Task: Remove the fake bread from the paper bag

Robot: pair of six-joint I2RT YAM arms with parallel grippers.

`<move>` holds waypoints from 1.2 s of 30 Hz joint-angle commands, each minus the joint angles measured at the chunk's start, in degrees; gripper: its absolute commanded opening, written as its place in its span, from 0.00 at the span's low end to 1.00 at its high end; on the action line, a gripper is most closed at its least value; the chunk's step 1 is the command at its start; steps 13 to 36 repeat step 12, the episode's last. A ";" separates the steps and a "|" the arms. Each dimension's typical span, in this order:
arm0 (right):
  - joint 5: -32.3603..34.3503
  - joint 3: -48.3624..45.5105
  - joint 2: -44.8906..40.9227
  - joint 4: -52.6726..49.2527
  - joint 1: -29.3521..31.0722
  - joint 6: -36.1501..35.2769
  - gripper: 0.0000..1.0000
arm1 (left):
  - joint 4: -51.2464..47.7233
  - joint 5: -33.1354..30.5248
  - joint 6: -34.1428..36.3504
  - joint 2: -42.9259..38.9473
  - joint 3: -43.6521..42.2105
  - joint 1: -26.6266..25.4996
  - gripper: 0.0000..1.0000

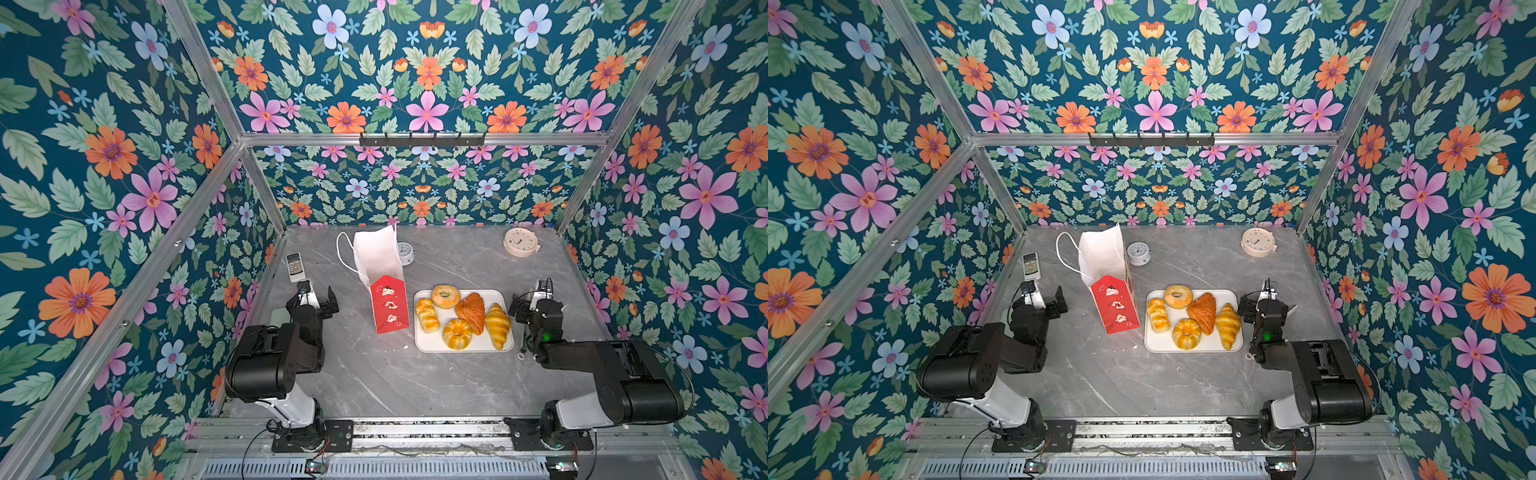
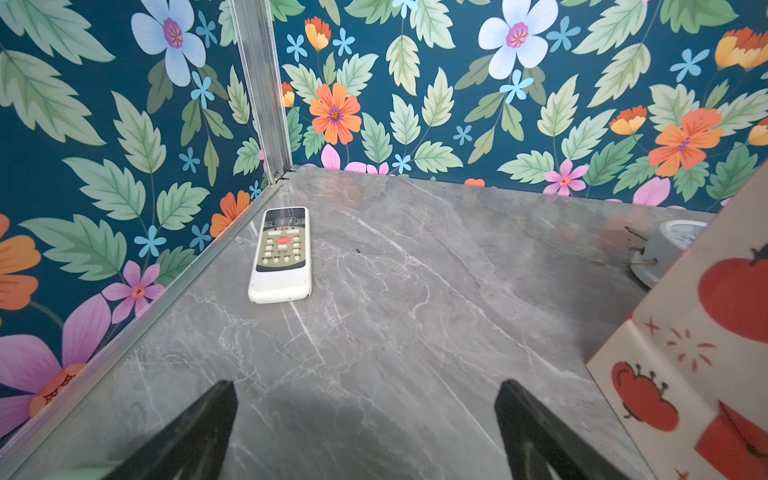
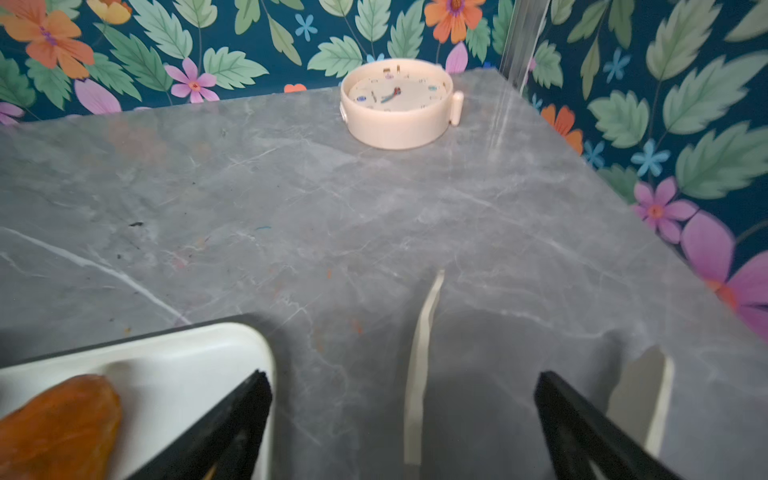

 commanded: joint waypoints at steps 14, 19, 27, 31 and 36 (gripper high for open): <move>1.46 0.21 -0.38 3.01 0.05 0.04 0.99 | 0.66 -0.50 0.70 0.07 0.59 -0.31 1.00; 1.46 0.21 -0.38 3.01 0.05 0.04 0.99 | 0.66 -0.50 0.70 0.07 0.59 -0.31 1.00; 1.46 0.21 -0.38 3.01 0.05 0.04 0.99 | 0.66 -0.50 0.70 0.07 0.59 -0.31 1.00; 1.46 0.21 -0.38 3.01 0.05 0.04 0.99 | 0.66 -0.50 0.70 0.07 0.59 -0.31 1.00; 1.46 0.21 -0.38 3.01 0.05 0.04 0.99 | 0.66 -0.50 0.70 0.07 0.59 -0.31 1.00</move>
